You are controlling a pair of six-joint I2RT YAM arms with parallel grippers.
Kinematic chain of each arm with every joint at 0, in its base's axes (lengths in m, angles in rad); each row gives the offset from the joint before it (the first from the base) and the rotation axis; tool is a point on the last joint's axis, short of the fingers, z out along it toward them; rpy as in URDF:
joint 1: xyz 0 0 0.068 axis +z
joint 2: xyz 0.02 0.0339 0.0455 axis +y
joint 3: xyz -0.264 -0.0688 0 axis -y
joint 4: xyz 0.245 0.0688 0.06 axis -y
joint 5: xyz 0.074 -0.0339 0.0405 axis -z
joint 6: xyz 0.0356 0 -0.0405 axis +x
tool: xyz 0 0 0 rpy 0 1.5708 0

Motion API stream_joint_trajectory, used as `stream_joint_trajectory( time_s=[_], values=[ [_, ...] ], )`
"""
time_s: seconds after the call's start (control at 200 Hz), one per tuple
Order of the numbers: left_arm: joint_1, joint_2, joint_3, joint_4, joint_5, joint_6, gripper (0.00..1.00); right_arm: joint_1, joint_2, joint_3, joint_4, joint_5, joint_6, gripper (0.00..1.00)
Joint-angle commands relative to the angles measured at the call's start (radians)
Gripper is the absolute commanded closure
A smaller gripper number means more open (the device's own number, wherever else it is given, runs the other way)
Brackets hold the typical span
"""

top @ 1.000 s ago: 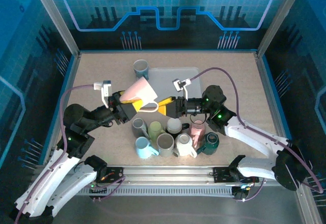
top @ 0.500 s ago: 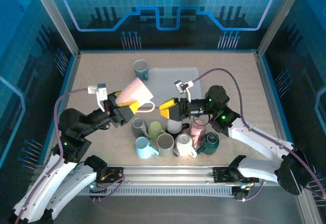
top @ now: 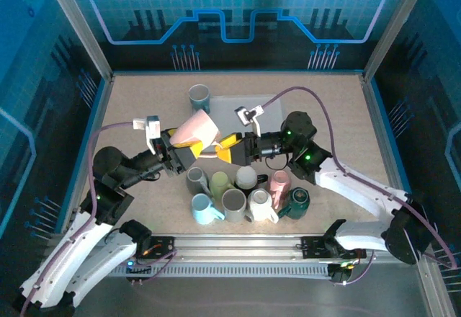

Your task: Turn the mug right side up

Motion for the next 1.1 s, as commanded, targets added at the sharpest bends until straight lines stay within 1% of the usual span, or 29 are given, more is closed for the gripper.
stream_joint_trajectory(
  time_s=[0.0, 0.035, 0.045, 0.06, 0.085, 0.1, 0.13, 0.285, 0.33, 0.38, 0.42, 0.49, 0.58, 0.67, 0.705, 0.72, 0.74, 0.745, 0.75, 0.765, 0.77, 0.83, 0.89, 0.965, 1.06, 1.09],
  values=[
    [-0.011, -0.008, 0.009, 0.056, 0.031, 0.047, 0.37, 0.023, 0.034, 0.033, 0.032, 0.015, 0.019, 0.45],
    [-0.013, -0.008, 0.01, 0.051, 0.032, 0.052, 0.37, 0.024, 0.041, 0.032, 0.045, 0.021, 0.028, 0.5],
    [-0.014, -0.009, 0.01, 0.051, 0.032, 0.052, 0.37, 0.024, 0.043, 0.031, 0.053, 0.022, 0.035, 0.53],
    [-0.014, -0.009, 0.01, 0.048, 0.033, 0.054, 0.37, 0.023, 0.045, 0.029, 0.059, 0.022, 0.039, 0.55],
    [-0.015, -0.011, 0.01, 0.044, 0.033, 0.056, 0.37, 0.024, 0.051, 0.027, 0.073, 0.025, 0.048, 0.61],
    [-0.015, -0.011, 0.009, 0.043, 0.033, 0.058, 0.37, 0.024, 0.051, 0.028, 0.074, 0.025, 0.048, 0.62],
    [-0.017, -0.014, 0.01, 0.04, 0.036, 0.059, 0.37, 0.024, 0.054, 0.027, 0.085, 0.028, 0.055, 0.66],
    [-0.023, -0.015, -0.003, 0.033, 0.049, 0.058, 0.37, 0.023, 0.05, 0.006, 0.11, 0.055, 0.053, 0.8],
    [-0.025, -0.016, -0.011, 0.033, 0.05, 0.056, 0.37, 0.02, 0.047, 0.002, 0.106, 0.059, 0.05, 0.87],
    [-0.026, -0.022, -0.018, 0.032, 0.051, 0.054, 0.36, 0.019, 0.043, -0.005, 0.11, 0.064, 0.046, 0.9],
    [-0.026, -0.028, -0.019, 0.021, 0.05, 0.057, 0.34, 0.017, 0.038, -0.012, 0.114, 0.067, 0.044, 0.93],
    [-0.027, -0.04, -0.012, -0.022, 0.04, 0.069, 0.24, 0.006, 0.026, -0.028, 0.111, 0.071, 0.037, 0.96],
    [-0.028, -0.069, 0.012, -0.121, -0.026, 0.094, 0.02, -0.018, -0.002, -0.042, 0.063, 0.082, 0.006, 1.0],
    [-0.026, -0.089, 0.063, -0.283, -0.141, 0.12, 0.01, -0.054, -0.049, -0.042, -0.107, 0.125, -0.102, 1.0],
    [-0.027, -0.092, 0.087, -0.349, -0.188, 0.13, 0.01, -0.068, -0.073, -0.041, -0.214, 0.168, -0.173, 1.0],
    [-0.027, -0.093, 0.095, -0.376, -0.206, 0.134, 0.01, -0.072, -0.082, -0.032, -0.262, 0.199, -0.211, 1.0],
    [-0.027, -0.093, 0.108, -0.413, -0.228, 0.14, 0.01, -0.075, -0.094, -0.016, -0.371, 0.251, -0.271, 1.0],
    [-0.028, -0.094, 0.111, -0.422, -0.232, 0.141, 0.01, -0.075, -0.094, -0.016, -0.371, 0.251, -0.271, 1.0],
    [-0.028, -0.094, 0.114, -0.432, -0.24, 0.142, 0.01, -0.075, -0.1, -0.005, -0.425, 0.278, -0.298, 1.0],
    [-0.028, -0.092, 0.123, -0.46, -0.257, 0.146, 0.01, -0.076, -0.105, 0.005, -0.466, 0.31, -0.332, 1.0],
    [-0.027, -0.091, 0.126, -0.468, -0.264, 0.147, 0.01, -0.074, -0.106, 0.016, -0.517, 0.337, -0.362, 1.0],
    [-0.028, -0.089, 0.156, -0.567, -0.327, 0.161, 0.01, -0.068, -0.102, 0.078, -0.712, 0.484, -0.51, 1.0],
    [-0.027, -0.084, 0.181, -0.66, -0.373, 0.178, 0.01, -0.075, -0.079, 0.128, -0.826, 0.609, -0.588, 1.0],
    [-0.028, -0.086, 0.197, -0.744, -0.407, 0.19, 0.01, -0.085, -0.026, 0.192, -0.923, 0.767, -0.655, 1.0],
    [-0.027, -0.086, 0.209, -0.827, -0.423, 0.201, 0.01, -0.095, 0.092, 0.3, -1.012, 0.915, -0.739, 1.0],
    [-0.028, -0.086, 0.213, -0.845, -0.419, 0.207, 0.01, -0.098, 0.124, 0.327, -1.028, 0.937, -0.755, 1.0]
  ],
)
